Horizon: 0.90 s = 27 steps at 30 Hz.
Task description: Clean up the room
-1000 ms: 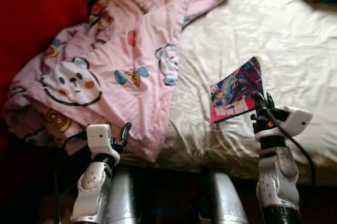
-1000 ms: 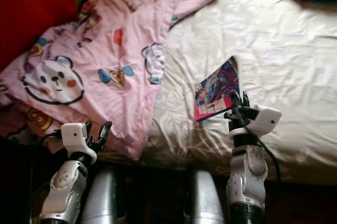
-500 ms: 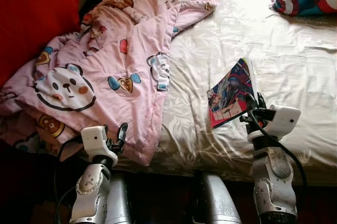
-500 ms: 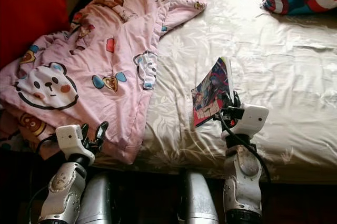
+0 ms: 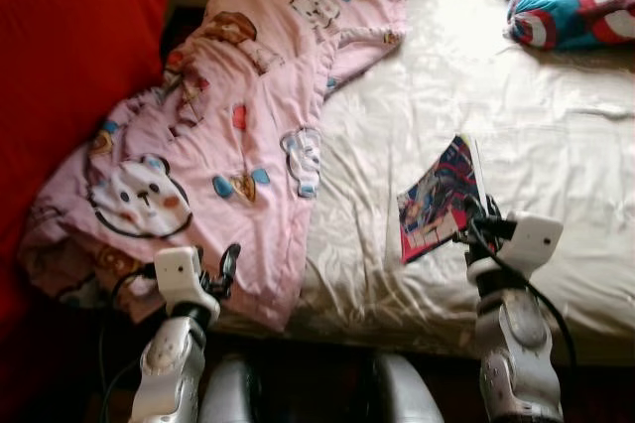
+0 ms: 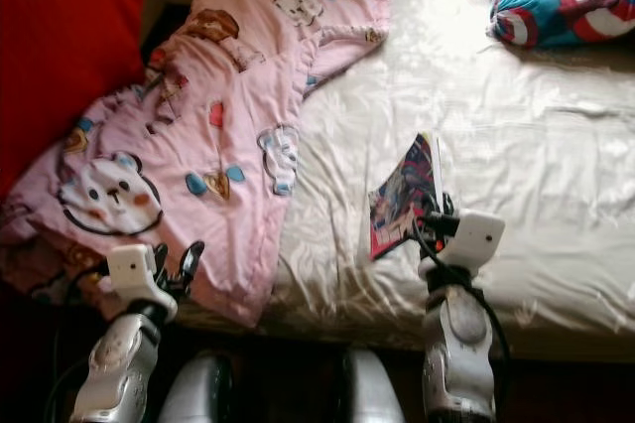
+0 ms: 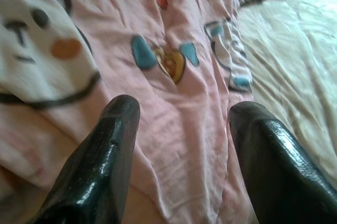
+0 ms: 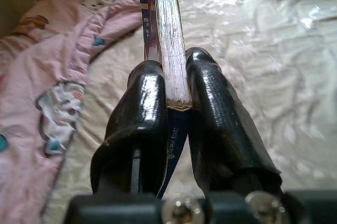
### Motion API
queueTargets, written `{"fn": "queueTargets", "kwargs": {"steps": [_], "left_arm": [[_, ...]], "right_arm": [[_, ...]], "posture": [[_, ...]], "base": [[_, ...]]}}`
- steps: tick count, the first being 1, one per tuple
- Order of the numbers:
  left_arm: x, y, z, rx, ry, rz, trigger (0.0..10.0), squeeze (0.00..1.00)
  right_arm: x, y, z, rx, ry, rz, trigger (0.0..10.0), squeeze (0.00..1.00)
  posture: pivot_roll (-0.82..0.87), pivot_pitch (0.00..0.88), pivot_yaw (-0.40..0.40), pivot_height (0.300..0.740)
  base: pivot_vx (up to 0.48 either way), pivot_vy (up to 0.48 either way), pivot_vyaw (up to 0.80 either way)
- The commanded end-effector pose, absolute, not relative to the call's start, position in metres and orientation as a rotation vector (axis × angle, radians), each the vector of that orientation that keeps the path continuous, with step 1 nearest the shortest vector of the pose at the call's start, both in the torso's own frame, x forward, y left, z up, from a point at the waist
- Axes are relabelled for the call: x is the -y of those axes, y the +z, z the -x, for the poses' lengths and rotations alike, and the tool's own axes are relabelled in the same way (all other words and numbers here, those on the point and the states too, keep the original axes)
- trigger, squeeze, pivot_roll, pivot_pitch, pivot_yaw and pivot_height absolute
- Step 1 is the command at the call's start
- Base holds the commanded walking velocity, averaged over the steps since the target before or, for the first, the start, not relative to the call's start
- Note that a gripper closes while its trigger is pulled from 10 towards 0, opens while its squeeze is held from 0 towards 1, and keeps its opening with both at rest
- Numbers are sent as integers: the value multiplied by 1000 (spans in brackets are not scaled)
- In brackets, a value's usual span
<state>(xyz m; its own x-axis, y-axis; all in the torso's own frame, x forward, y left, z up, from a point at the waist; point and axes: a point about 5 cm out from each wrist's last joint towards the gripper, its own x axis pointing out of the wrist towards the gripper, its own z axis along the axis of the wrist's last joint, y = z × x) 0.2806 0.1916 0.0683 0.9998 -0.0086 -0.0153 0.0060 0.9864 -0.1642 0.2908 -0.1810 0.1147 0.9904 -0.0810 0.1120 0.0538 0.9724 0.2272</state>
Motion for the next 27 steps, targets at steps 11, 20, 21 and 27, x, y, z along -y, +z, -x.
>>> {"fn": "queueTargets", "kwargs": {"steps": [11, 20, 21, 27], "left_arm": [[-191, 58, -275, -52, -14, 125, 10000, 0], [-190, 58, -275, -38, -15, 109, 10000, 0], [-190, 58, -275, -38, -15, 108, 10000, 0], [-190, 57, -274, -38, -26, 90, 10000, 0]], "right_arm": [[180, 129, -292, 183, -57, -220, 10000, 0], [180, 125, -293, 149, -65, -238, 10000, 0], [179, 125, -292, 150, -60, -235, 10000, 0], [175, 121, -290, 137, -61, -243, 10000, 0]], "posture": [[35, 194, -75, 726], [40, 182, -82, 726], [40, 181, -82, 726], [42, 174, -77, 726]], "base": [[0, 0, 0], [0, -332, -333], [0, -390, -744], [0, -391, -727]]}}
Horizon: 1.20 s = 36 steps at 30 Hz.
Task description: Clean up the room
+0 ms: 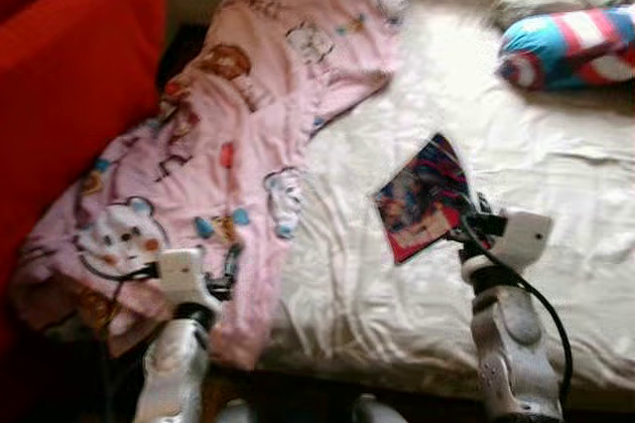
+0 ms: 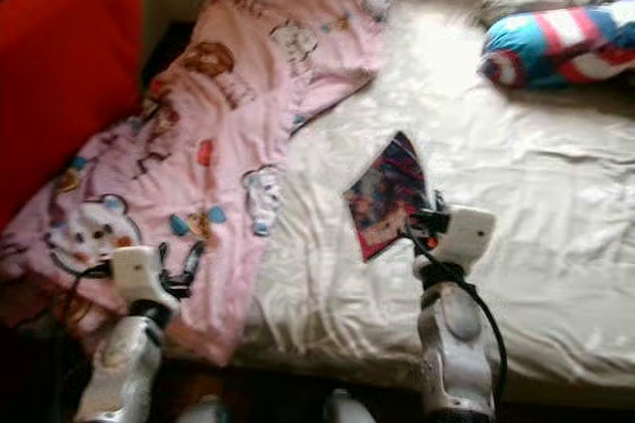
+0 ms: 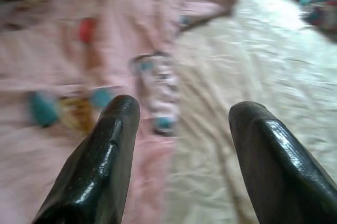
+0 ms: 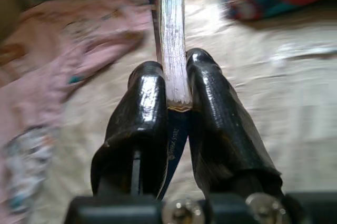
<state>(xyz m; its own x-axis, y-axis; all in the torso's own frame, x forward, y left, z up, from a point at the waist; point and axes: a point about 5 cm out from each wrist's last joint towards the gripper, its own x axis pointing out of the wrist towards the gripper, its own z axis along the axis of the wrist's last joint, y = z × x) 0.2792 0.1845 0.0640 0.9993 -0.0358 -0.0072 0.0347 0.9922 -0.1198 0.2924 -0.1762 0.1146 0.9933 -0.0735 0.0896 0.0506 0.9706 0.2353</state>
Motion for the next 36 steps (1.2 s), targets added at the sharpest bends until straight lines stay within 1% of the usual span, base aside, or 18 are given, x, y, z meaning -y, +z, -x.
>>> {"fn": "queueTargets", "kwargs": {"steps": [1, 4, 12, 21, 36], "left_arm": [[-189, 57, -274, -37, -27, 89, 10000, 0], [-189, 58, -275, -35, -29, 88, 10000, 0], [-189, 60, -276, -28, -38, 79, 10000, 0], [-188, 60, -276, -28, -52, 69, 10000, 0], [-189, 61, -276, -28, -55, 64, 10000, 0]], "right_arm": [[175, 121, -290, 136, -61, -244, 10000, 0], [174, 120, -289, 138, -61, -244, 10000, 0], [172, 119, -287, 138, -65, -246, 10000, 0], [170, 114, -288, 110, -51, -249, 10000, 0], [169, 111, -288, 95, -57, -248, 10000, 0]], "posture": [[43, 171, -76, 726], [44, 166, -72, 726], [46, 163, -67, 726], [45, 185, -59, 726], [47, 197, -54, 726]], "base": [[0, -394, -706], [0, -396, -669], [0, -405, 0], [0, -405, 0], [0, -418, 0]]}}
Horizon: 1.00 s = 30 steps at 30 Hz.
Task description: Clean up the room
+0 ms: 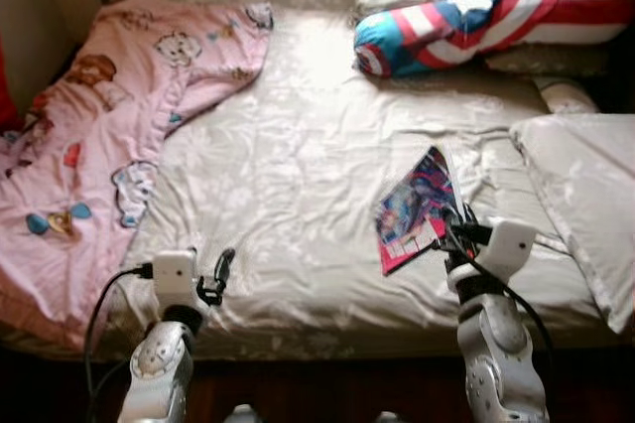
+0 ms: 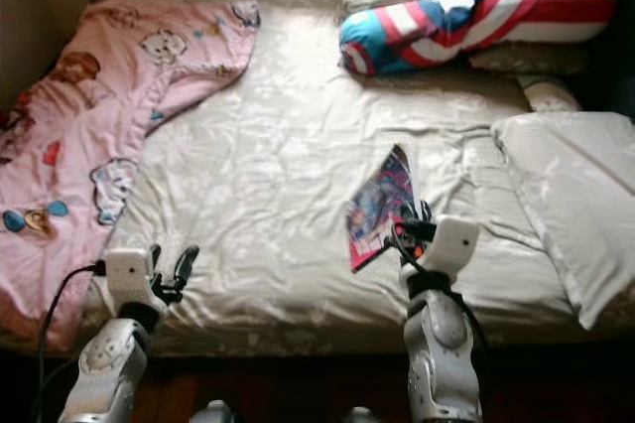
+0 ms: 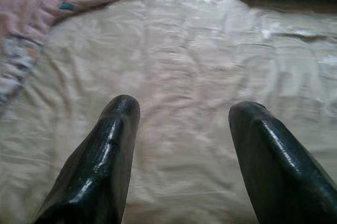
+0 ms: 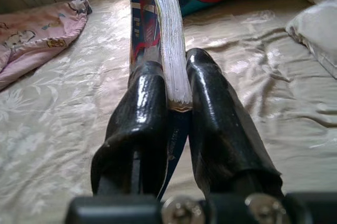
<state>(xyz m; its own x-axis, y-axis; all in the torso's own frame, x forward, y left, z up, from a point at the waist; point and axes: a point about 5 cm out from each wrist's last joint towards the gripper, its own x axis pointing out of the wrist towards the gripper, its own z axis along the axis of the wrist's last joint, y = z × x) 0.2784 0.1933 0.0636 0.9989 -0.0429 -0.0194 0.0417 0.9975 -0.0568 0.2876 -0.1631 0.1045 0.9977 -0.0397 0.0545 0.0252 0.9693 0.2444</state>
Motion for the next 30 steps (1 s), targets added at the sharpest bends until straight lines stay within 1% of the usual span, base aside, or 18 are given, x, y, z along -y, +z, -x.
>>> {"fn": "queueTargets", "kwargs": {"steps": [1, 12, 30], "left_arm": [[-189, 61, -276, -28, -55, 64, 10000, 0], [-189, 61, -276, -29, -52, 64, 10000, 0], [-189, 63, -275, -22, -56, 105, 10000, 0]], "right_arm": [[170, 110, -288, 94, -57, -247, 10000, 0], [168, 109, -287, 84, -40, -246, 10000, 0], [169, 104, -288, 47, -34, -212, 10000, 0]], "posture": [[47, 197, -54, 726], [49, 199, -54, 726], [46, 200, -57, 726]], "base": [[0, -416, 0], [0, -369, 0], [0, 0, 0]]}}
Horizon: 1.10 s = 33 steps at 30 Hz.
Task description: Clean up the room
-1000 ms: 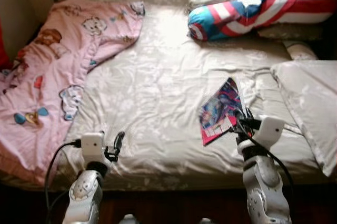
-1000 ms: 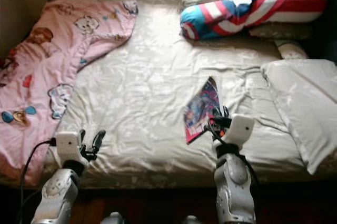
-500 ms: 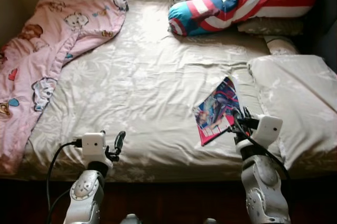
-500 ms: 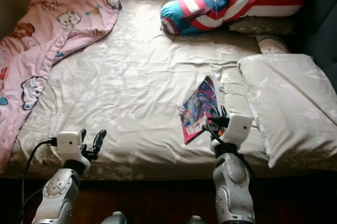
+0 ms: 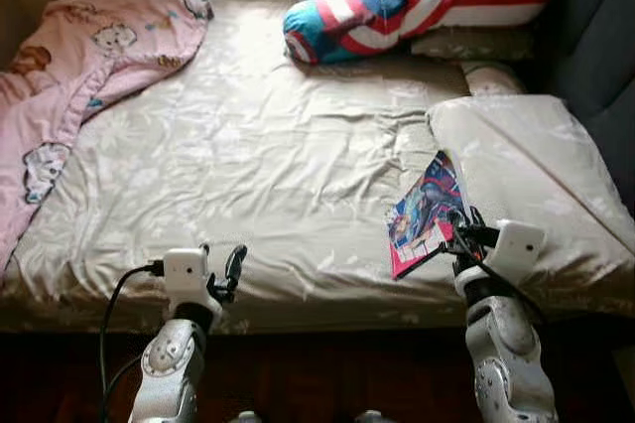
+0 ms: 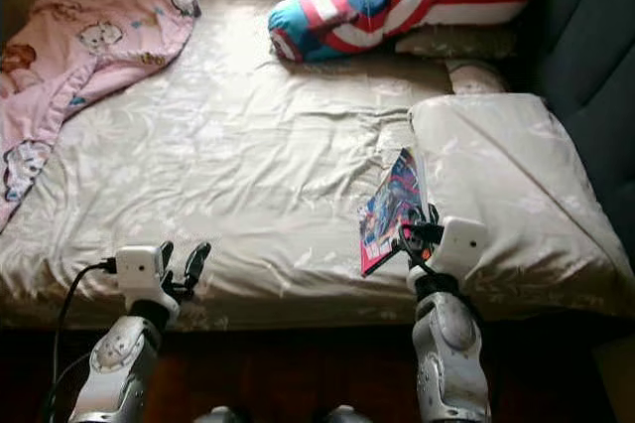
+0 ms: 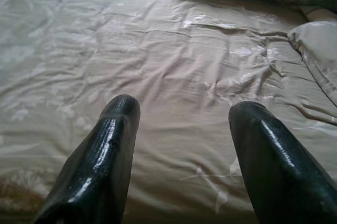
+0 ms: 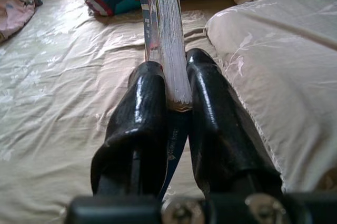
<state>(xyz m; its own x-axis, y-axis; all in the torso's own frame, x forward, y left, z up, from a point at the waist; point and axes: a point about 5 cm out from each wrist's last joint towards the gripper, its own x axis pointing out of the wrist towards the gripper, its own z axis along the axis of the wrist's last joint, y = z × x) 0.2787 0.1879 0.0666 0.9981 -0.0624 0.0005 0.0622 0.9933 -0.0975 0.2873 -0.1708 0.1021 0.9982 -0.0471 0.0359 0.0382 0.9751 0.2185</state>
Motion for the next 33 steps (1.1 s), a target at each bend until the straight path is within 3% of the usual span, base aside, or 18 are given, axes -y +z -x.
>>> {"fn": "queueTargets", "kwargs": {"steps": [1, 18, 33], "left_arm": [[-189, 63, -275, -22, -55, 105, 10000, 0], [-190, 63, -275, -23, -58, 113, 10000, 0], [-189, 63, -275, -21, -60, 114, 10000, 0]], "right_arm": [[169, 104, -287, 48, -32, -211, 10000, 0], [168, 105, -289, 40, -28, -192, 10000, 0], [167, 103, -289, 28, -27, -162, 10000, 0]], "posture": [[45, 200, -58, 726], [45, 194, -57, 726], [45, 187, -58, 726]], "base": [[0, 0, 0], [0, 0, 0], [271, 0, 0]]}}
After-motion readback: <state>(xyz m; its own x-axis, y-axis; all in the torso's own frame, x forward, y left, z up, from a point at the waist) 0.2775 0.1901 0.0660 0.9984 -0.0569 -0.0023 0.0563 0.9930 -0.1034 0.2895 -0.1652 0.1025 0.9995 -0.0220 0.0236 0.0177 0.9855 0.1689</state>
